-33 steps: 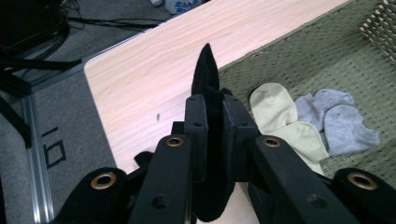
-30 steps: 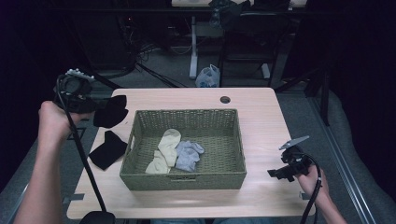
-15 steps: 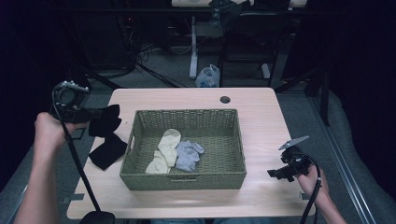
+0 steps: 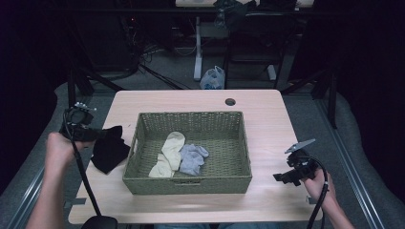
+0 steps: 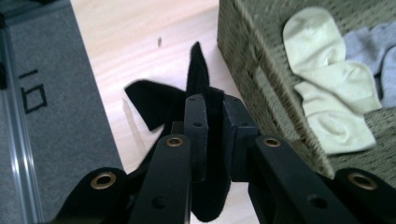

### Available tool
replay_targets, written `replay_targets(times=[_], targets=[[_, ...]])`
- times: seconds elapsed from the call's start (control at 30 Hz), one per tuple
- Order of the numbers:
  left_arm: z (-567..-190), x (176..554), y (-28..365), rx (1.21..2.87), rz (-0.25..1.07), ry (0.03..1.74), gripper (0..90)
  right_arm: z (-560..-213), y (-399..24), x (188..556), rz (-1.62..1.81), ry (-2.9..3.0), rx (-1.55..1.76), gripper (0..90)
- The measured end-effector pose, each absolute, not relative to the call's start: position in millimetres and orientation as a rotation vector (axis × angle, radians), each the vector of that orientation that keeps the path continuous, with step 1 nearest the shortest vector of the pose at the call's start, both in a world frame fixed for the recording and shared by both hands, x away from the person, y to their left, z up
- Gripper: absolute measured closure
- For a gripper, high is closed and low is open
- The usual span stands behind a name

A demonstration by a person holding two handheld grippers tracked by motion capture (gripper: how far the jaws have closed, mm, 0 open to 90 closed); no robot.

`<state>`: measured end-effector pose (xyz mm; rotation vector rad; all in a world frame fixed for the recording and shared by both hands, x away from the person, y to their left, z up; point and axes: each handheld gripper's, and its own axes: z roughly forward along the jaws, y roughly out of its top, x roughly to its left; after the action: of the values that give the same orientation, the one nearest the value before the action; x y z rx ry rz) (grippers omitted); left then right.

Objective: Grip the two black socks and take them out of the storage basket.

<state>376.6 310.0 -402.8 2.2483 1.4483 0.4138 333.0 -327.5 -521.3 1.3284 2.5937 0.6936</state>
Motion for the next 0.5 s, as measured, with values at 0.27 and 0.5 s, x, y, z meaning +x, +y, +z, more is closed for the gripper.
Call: replay_targets(times=[0.27, 0.5], targets=[[-438, 378, 310, 2.277, 0.345, 1.493, 81.8, -522, -327, 333, 0.695, 2.594, 1.332, 14.6], [-469, 378, 313, 2.322, 0.276, 1.554, 80.9, -522, -327, 333, 0.695, 2.605, 1.331, 14.6]])
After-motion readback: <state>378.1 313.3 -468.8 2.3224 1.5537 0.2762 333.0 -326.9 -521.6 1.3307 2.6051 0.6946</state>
